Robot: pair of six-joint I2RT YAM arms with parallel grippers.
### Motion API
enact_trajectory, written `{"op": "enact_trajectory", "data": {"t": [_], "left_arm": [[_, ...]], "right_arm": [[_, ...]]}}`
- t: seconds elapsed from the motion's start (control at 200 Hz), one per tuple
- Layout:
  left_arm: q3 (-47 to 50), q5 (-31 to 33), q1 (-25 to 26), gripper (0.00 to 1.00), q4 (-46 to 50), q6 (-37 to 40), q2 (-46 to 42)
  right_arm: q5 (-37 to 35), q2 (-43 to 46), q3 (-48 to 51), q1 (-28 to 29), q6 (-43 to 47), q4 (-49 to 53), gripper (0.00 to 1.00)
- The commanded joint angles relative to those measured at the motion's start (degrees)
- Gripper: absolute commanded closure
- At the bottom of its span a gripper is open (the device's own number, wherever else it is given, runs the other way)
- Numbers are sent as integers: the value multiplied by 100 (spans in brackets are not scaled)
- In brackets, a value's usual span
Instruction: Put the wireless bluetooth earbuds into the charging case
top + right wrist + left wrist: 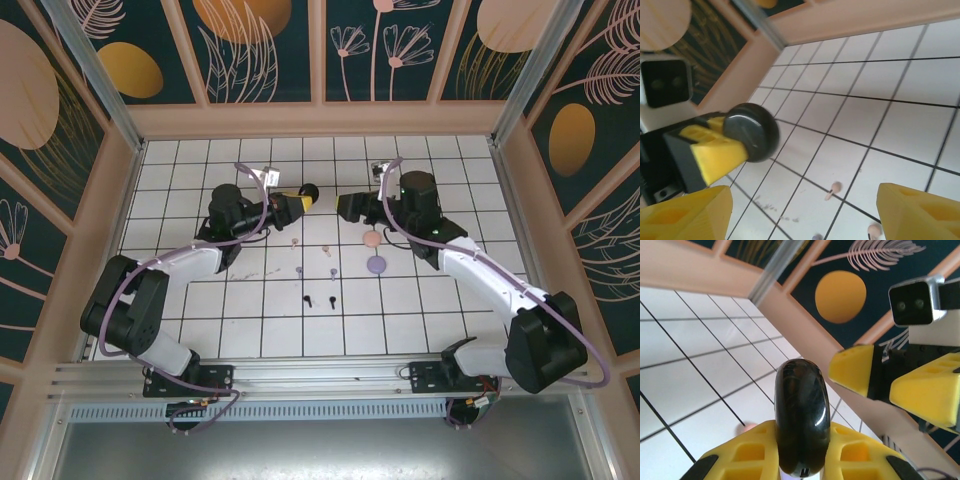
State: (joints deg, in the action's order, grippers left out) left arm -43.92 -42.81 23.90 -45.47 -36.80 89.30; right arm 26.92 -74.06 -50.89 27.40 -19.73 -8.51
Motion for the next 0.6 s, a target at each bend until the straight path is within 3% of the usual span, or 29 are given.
{"op": "enact_trajectory", "data": {"t": [0.0, 0.225, 0.596], "left_arm": [[-229, -676, -34, 100, 247, 139, -92], [-421, -1001, -35, 100, 424, 84, -104], [-477, -1116, -33, 100, 558, 94, -158]], "right_arm": [[990, -26, -63, -55, 620, -493, 24], [1458, -393, -354, -51, 698, -483, 27], [1520, -681, -632, 81, 642, -572, 29]]}}
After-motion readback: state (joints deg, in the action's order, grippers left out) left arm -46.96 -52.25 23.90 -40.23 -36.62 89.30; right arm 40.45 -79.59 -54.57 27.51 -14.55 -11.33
